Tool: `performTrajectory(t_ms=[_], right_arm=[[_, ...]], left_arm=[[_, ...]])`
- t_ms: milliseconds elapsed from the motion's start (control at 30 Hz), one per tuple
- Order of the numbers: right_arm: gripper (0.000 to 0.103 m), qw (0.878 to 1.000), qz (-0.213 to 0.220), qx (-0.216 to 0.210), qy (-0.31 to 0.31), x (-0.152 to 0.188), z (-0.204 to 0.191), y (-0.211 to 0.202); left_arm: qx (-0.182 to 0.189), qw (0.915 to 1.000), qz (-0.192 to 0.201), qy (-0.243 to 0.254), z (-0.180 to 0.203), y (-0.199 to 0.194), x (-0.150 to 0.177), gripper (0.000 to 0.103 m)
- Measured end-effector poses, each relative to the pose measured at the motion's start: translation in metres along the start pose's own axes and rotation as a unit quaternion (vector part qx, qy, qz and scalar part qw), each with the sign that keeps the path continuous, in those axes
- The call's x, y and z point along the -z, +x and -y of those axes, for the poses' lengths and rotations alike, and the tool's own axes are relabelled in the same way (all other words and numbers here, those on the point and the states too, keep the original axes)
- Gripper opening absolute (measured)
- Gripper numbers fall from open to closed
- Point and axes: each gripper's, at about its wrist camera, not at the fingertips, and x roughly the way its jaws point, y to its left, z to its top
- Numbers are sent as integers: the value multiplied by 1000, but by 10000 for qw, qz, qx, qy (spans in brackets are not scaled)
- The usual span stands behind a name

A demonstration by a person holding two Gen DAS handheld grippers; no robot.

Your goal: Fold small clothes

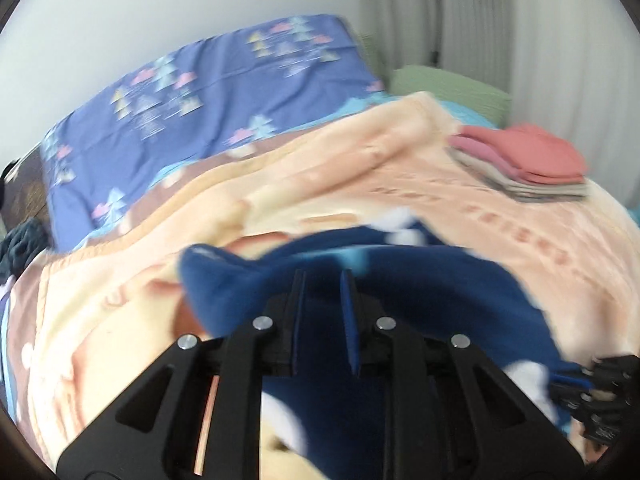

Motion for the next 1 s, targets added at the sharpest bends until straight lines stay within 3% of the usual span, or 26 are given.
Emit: performTrajectory(t_ms=[33,100,133,200,267,400,500,567,667,733,833,1000], right_arm=[[9,10000,15,49,-57,1,-2,1],[9,9997,41,110,-222,2,-9,2],[9,9993,33,209,-321,2,-13,5],[9,9976,56,524,-452,3,-19,6],[9,9976,56,527,-443,4,-17,7],[9,9986,35,398,-360,5,-12,5],[9,9991,21,333,-271,5,-8,4],[9,9994,-8,259,-208,3,-6,5],[9,9993,-6,280,-235,3,-7,5],[9,9993,-7,285,-240,3,-7,5],[9,9993,-17,323,-205,1,-5,7],[9,9994,-28,317,-159,-1,-1,9]], left_arm=[[-237,9994,-230,37,-8,21,5,17],[-136,9974,-698,135,-15,68,26,14],[-272,9977,-593,185,-12,83,38,14],[-484,9980,-399,56,-2,87,39,10],[-642,9958,-533,388,9,89,34,9],[-521,9936,-716,699,6,74,23,10],[-178,9982,-443,368,1,40,13,10],[456,9988,-123,104,7,13,2,10],[1014,9935,34,515,39,-2,-14,10],[1206,9883,-214,905,65,13,-18,15],[1074,9763,-1395,1261,95,93,5,15],[1075,9788,-1306,1155,95,93,4,12]])
